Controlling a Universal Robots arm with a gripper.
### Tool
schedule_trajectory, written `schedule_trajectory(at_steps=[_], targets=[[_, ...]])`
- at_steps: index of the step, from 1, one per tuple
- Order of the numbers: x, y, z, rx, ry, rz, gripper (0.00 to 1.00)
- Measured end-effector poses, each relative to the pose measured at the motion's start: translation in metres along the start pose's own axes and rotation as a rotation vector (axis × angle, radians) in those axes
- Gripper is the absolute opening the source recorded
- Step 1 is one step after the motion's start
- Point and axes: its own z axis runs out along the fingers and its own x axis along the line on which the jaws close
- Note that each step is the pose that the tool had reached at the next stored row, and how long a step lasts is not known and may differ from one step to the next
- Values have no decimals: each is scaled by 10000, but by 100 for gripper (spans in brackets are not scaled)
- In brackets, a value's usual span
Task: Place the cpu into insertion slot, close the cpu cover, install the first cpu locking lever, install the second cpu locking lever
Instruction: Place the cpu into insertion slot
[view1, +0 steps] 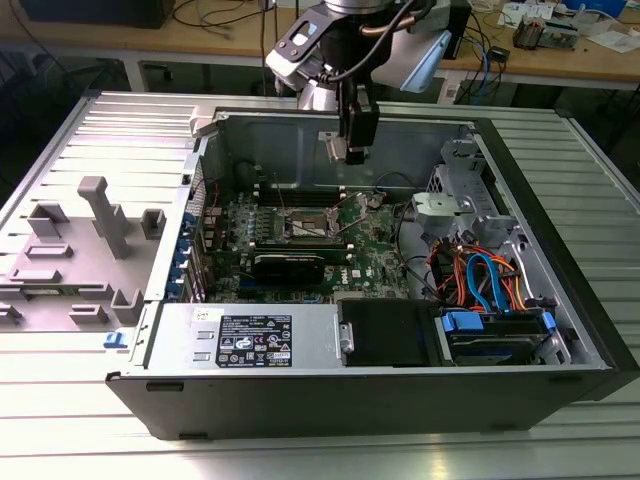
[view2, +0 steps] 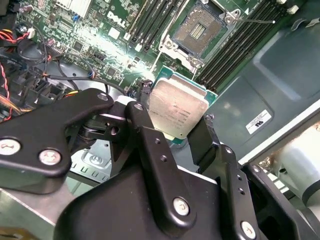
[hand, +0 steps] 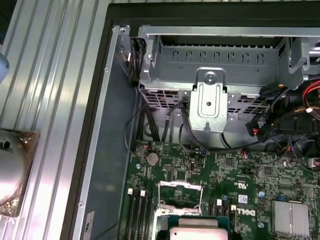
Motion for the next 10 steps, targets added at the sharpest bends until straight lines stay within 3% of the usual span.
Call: schedule_trajectory(at_steps=[5, 10], targets=[[-1, -9, 92, 15, -12, 89, 55], [-2, -12, 127, 14, -22, 199, 55]])
